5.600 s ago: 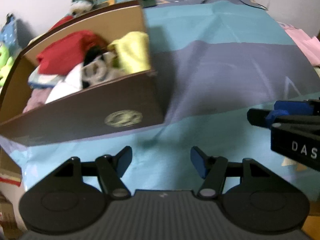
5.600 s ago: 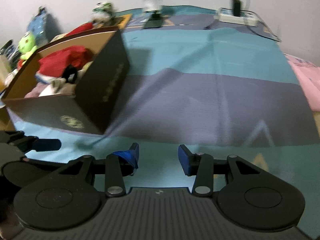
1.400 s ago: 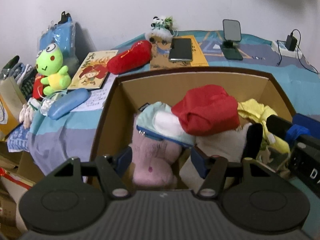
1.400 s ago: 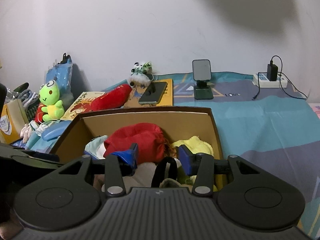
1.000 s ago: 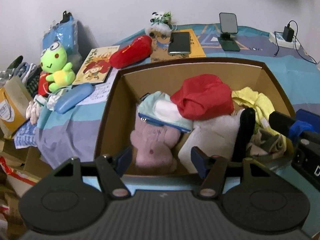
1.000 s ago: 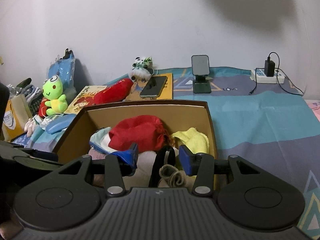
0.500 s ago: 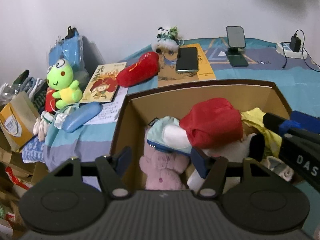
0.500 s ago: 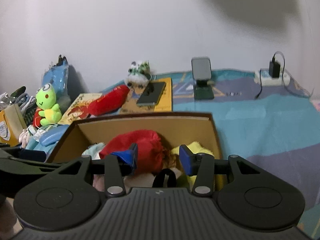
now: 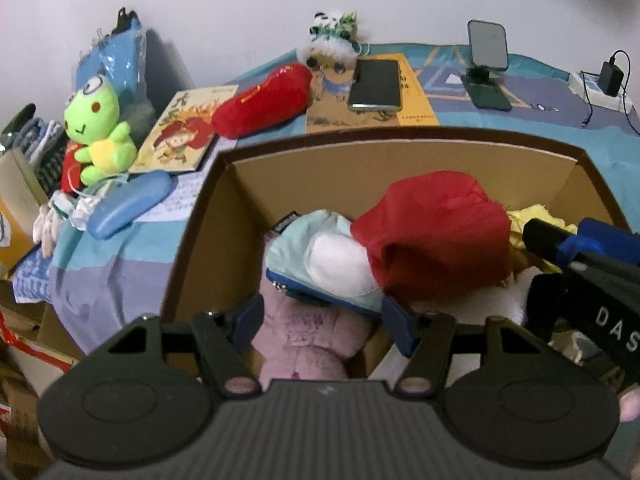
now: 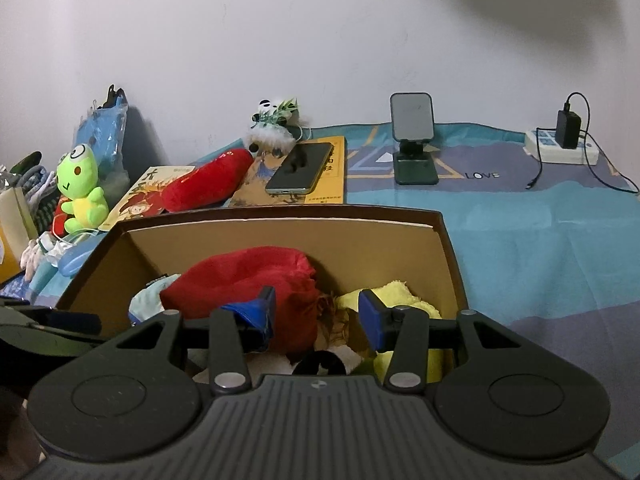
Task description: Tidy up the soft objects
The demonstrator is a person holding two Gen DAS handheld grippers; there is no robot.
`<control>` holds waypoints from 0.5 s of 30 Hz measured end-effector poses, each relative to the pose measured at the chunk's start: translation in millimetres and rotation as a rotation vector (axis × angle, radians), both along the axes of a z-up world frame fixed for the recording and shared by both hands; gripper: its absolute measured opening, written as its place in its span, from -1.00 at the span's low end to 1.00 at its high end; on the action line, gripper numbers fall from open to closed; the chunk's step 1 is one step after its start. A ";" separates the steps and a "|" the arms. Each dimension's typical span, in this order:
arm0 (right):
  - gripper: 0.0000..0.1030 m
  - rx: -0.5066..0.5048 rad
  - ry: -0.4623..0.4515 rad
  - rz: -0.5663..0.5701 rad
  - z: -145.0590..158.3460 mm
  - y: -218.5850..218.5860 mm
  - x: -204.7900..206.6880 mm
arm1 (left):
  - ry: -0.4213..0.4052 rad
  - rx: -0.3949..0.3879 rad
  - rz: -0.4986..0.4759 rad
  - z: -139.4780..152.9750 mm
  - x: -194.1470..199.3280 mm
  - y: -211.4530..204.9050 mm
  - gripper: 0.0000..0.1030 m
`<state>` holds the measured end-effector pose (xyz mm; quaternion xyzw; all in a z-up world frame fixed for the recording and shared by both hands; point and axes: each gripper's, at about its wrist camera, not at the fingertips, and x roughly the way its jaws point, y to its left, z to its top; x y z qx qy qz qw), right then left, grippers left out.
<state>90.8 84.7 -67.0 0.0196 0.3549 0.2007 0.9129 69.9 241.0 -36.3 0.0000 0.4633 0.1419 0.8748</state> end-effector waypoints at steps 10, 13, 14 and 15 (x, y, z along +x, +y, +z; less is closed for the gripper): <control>-0.43 -0.003 0.035 0.023 -17.5 -1.2 8.1 | 0.019 -0.016 -0.004 -16.8 6.9 -2.9 0.25; -0.43 -0.032 0.037 0.029 -24.0 1.2 8.0 | 0.044 -0.024 -0.004 -24.0 10.1 -4.0 0.25; -0.43 -0.030 0.034 0.029 -24.0 0.8 7.1 | 0.049 -0.025 -0.006 -26.1 10.4 -3.9 0.25; -0.43 -0.023 0.028 0.029 -23.5 -0.2 6.6 | 0.053 -0.020 -0.006 -27.8 10.5 -4.2 0.25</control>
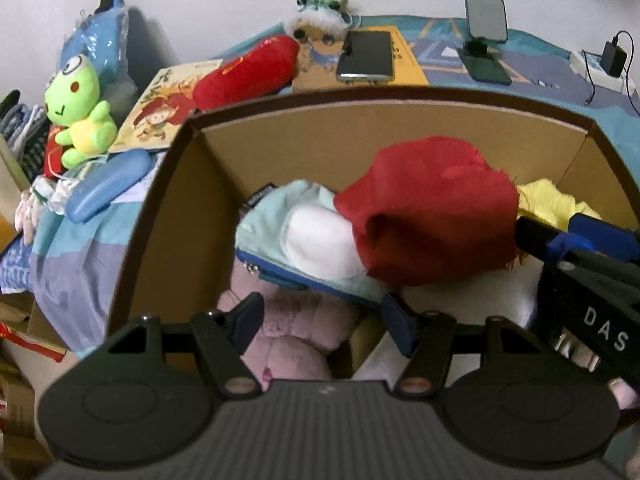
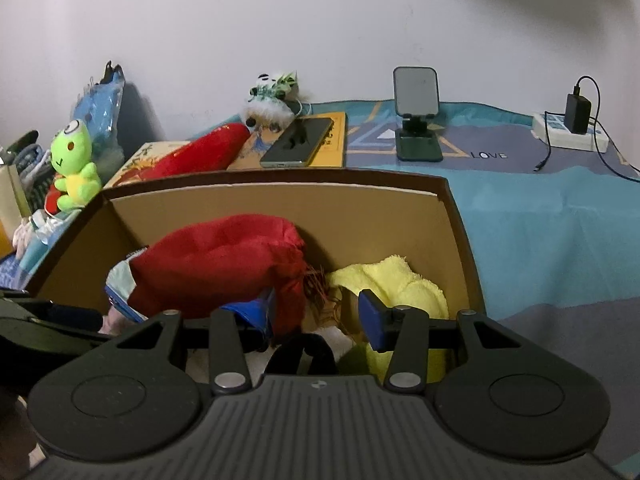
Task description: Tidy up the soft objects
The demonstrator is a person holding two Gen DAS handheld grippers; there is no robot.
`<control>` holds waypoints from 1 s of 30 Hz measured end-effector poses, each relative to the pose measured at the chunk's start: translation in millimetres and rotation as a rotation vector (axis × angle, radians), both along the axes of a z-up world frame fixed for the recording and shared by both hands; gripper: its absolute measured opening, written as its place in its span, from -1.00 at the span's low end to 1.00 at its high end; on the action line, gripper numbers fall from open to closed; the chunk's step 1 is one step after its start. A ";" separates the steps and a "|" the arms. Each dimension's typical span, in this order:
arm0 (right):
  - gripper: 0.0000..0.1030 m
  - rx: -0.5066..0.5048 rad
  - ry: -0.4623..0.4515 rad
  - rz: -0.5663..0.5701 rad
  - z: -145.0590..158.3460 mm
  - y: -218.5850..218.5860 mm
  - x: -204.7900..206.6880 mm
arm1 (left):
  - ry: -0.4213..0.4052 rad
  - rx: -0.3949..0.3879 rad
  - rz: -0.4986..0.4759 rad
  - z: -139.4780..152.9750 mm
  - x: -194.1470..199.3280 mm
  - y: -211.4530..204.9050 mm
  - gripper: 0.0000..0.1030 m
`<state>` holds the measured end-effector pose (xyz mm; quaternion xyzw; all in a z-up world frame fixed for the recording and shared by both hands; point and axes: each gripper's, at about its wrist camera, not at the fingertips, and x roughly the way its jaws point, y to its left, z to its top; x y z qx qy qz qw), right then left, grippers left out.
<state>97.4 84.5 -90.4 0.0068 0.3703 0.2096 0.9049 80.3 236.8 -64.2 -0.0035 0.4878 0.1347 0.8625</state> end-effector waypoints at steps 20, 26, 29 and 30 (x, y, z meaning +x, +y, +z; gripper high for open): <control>-0.43 0.028 -0.043 -0.032 25.2 -11.2 -12.9 | -0.054 0.040 0.011 16.2 -12.0 -2.0 0.25; -0.42 0.047 -0.053 -0.037 39.7 -11.8 -22.3 | -0.094 0.058 0.040 32.0 -25.3 -4.8 0.25; -0.42 0.035 -0.064 -0.034 44.0 -11.9 -29.7 | -0.107 0.051 0.054 38.5 -32.2 -4.3 0.25; -0.42 0.032 -0.065 -0.034 44.8 -12.2 -31.3 | -0.114 0.046 0.058 41.0 -35.0 -4.0 0.25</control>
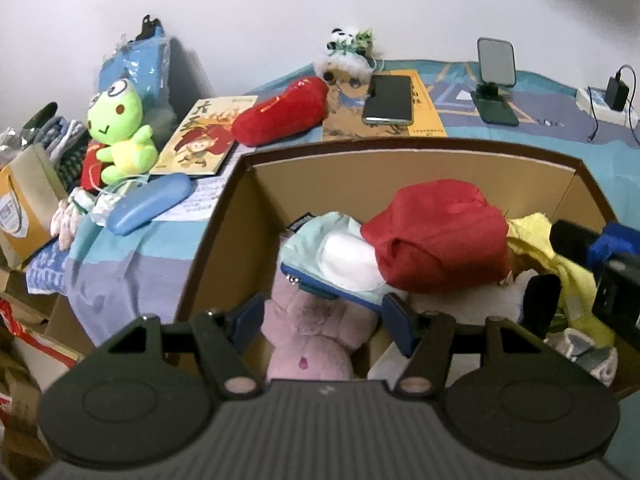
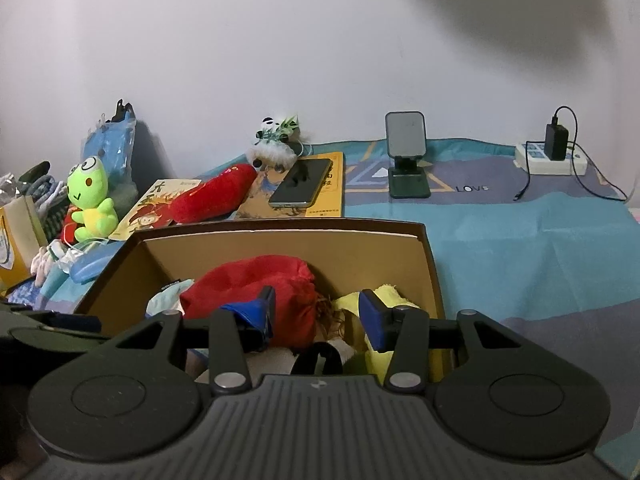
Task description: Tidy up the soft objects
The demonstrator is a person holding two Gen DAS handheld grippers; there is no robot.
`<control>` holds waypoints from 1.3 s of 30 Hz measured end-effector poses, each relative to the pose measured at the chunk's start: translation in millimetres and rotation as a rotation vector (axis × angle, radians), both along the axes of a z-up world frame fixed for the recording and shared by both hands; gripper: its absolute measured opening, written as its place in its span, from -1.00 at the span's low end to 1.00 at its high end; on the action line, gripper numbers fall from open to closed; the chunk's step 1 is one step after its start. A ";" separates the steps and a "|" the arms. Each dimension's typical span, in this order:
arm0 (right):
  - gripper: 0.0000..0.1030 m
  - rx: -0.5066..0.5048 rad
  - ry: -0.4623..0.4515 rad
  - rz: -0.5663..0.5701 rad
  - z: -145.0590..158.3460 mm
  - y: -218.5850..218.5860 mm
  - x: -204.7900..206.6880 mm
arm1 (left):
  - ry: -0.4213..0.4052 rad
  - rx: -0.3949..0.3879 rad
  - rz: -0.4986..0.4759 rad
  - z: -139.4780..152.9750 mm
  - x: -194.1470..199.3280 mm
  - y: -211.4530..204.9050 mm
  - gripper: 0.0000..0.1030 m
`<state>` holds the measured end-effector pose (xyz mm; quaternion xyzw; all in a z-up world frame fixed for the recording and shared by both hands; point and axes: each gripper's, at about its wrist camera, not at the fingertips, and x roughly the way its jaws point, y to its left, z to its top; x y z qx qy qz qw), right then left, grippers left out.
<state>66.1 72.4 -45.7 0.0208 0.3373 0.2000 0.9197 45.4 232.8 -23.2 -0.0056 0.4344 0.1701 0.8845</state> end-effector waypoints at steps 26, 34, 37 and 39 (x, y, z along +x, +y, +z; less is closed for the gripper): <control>-0.42 -0.059 -0.020 -0.043 10.7 2.3 -36.4 | -0.033 -0.022 -0.066 8.7 -34.5 -4.7 0.25; -0.42 -0.053 -0.034 -0.056 14.1 -5.3 -43.2 | -0.088 -0.019 -0.062 15.7 -39.7 -7.0 0.20; -0.42 -0.054 -0.041 -0.063 14.9 -6.7 -45.6 | -0.095 0.012 -0.057 17.4 -40.8 -11.8 0.21; -0.41 -0.057 -0.045 -0.067 14.5 -7.5 -47.2 | -0.109 0.056 -0.055 18.0 -42.8 -16.5 0.21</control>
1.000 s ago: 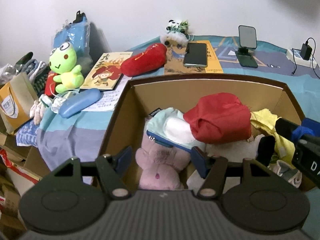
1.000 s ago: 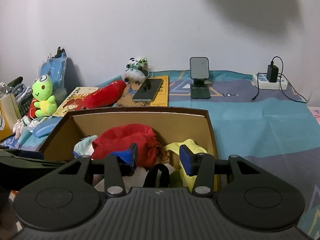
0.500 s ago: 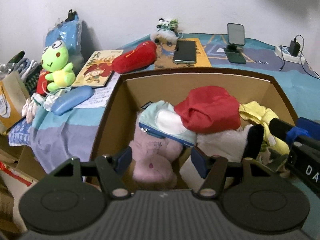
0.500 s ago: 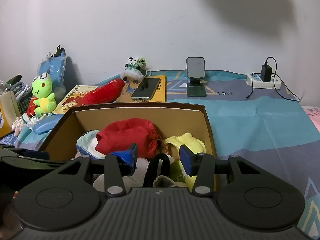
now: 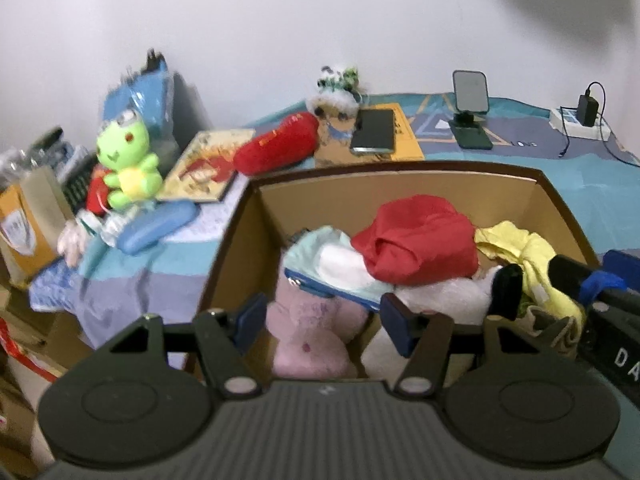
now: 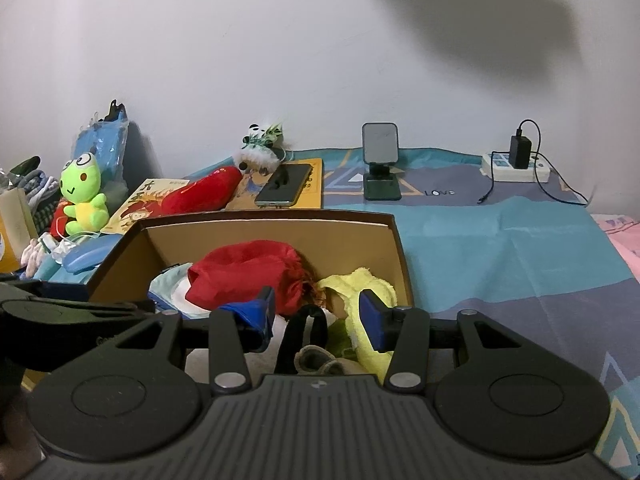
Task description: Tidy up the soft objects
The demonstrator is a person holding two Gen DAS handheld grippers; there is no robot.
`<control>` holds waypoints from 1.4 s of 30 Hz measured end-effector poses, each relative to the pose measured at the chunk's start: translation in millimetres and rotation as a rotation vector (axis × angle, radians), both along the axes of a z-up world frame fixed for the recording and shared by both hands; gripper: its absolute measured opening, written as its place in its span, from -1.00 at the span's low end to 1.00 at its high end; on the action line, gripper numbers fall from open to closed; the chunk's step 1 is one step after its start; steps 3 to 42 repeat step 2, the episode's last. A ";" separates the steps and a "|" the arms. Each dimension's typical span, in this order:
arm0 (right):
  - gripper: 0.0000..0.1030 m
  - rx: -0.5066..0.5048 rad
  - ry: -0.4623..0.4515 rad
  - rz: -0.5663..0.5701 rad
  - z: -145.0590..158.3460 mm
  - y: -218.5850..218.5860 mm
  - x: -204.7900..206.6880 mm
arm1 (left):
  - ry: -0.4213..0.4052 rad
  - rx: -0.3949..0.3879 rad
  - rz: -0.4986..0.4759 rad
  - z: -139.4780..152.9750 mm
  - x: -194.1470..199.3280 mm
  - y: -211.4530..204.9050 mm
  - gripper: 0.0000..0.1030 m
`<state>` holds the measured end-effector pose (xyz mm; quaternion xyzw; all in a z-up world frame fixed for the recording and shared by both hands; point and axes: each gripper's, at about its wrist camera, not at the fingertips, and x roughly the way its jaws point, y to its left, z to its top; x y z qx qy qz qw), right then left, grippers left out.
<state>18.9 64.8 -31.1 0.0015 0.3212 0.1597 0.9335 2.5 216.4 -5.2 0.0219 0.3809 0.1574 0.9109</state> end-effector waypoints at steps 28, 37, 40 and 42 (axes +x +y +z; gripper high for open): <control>-0.41 -0.001 0.003 -0.004 -1.1 -1.4 -0.9 | 0.000 0.033 -0.001 -1.3 -0.9 -3.4 0.22; -0.41 -0.001 0.003 -0.004 -1.1 -1.4 -0.9 | 0.000 0.033 -0.001 -1.3 -0.9 -3.4 0.22; -0.41 -0.001 0.003 -0.004 -1.1 -1.4 -0.9 | 0.000 0.033 -0.001 -1.3 -0.9 -3.4 0.22; -0.41 -0.001 0.003 -0.004 -1.1 -1.4 -0.9 | 0.000 0.033 -0.001 -1.3 -0.9 -3.4 0.22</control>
